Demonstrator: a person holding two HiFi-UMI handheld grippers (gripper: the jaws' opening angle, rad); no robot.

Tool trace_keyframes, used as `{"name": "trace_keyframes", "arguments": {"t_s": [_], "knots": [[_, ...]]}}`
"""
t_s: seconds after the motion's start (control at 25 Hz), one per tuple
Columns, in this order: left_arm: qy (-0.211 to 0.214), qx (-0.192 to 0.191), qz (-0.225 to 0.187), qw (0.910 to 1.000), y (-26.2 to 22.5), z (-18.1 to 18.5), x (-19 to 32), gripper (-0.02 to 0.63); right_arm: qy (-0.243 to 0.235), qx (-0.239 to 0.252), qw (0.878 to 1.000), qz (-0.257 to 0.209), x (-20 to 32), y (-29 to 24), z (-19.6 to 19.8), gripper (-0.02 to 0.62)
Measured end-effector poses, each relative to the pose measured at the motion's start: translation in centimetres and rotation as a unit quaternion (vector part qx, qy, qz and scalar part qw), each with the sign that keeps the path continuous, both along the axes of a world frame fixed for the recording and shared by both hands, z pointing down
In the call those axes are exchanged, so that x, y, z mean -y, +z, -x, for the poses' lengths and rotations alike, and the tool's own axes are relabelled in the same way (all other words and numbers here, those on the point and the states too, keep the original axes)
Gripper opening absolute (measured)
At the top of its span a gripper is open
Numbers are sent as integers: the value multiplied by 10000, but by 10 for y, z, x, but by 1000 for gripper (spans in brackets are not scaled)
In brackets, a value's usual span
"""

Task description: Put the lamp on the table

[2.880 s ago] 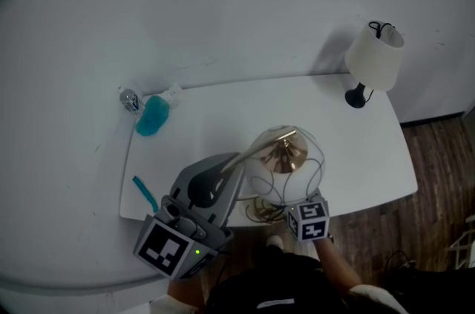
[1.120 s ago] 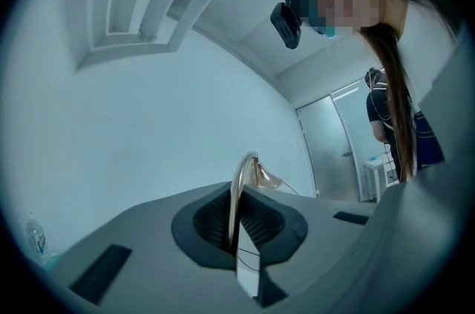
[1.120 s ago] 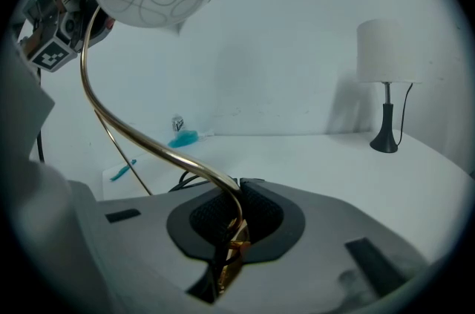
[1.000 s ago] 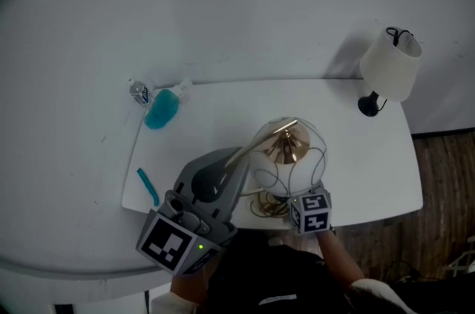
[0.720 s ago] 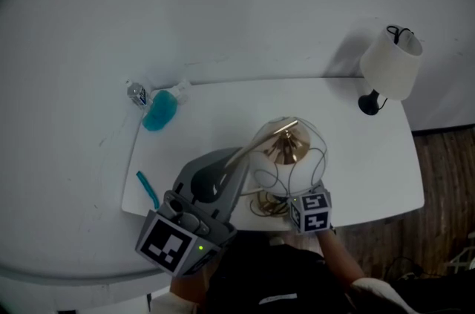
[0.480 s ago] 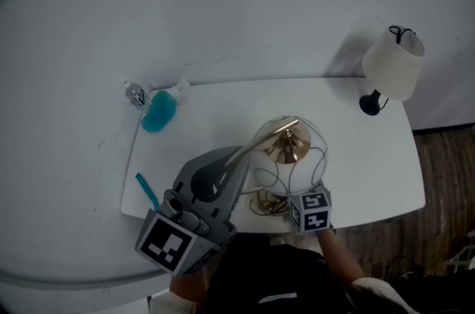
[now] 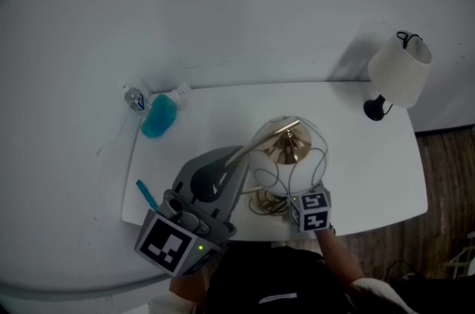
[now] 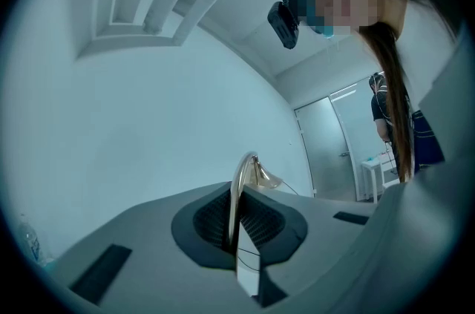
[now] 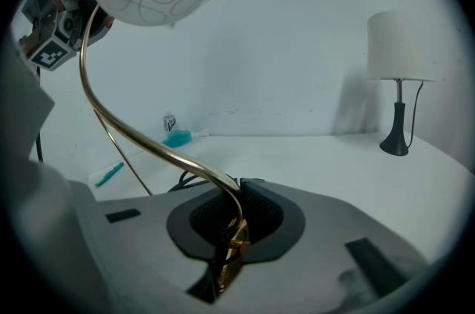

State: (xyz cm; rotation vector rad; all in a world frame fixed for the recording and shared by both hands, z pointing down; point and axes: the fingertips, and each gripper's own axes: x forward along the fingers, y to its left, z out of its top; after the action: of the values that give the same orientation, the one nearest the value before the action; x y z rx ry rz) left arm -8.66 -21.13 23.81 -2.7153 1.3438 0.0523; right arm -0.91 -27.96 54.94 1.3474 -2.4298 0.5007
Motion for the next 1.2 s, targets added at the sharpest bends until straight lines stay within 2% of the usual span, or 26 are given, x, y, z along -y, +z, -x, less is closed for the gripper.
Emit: {"name": "trace_keyframes", "arguments": {"t_s": [1.2], "knots": [[-38,-55,164,9998,10,23,62,12,44,-38,9999,127,57,9,20,14]]}}
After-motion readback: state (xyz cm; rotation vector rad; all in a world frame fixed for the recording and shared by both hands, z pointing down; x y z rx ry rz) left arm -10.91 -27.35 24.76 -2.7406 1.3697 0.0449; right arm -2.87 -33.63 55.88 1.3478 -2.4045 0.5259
